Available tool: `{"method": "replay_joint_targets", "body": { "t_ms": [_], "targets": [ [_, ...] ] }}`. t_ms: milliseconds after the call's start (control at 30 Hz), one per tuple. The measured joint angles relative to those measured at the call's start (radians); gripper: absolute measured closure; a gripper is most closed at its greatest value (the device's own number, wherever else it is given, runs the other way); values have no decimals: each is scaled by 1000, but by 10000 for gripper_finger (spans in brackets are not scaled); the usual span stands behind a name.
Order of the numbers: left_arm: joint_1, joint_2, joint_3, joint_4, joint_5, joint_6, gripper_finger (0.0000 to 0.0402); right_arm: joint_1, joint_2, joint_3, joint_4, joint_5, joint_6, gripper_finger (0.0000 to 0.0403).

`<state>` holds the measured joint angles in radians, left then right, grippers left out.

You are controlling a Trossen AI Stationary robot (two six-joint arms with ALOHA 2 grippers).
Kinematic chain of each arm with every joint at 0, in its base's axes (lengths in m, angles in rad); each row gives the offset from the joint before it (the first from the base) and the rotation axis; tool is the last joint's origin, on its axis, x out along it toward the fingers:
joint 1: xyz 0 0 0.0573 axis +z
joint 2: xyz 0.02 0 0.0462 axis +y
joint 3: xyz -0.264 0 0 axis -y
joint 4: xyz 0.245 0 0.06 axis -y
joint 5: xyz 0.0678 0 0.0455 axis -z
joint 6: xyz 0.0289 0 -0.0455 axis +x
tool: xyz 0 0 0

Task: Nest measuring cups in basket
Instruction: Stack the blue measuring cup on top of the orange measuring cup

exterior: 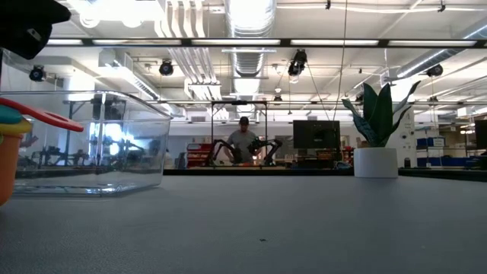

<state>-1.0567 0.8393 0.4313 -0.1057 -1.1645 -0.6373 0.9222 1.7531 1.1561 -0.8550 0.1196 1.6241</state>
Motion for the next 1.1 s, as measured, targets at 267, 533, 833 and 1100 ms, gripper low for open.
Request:
{"method": "replay_joint_targets", "body": {
  "t_ms": [267, 533, 833, 1100],
  "targets": [
    [0, 0, 0, 0, 4, 1, 402, -29, 0, 25, -3, 2, -10, 257],
    [0, 0, 0, 0, 4, 3, 402, -91, 0, 143, -4, 114, -110, 257],
    [0, 0, 0, 0, 5, 3, 402, -198, 5, 302, -1, 257, -269, 257],
    [0, 0, 0, -6, 5, 3, 402, -286, 129, 481, -1, 272, -478, 257]
  ]
}}
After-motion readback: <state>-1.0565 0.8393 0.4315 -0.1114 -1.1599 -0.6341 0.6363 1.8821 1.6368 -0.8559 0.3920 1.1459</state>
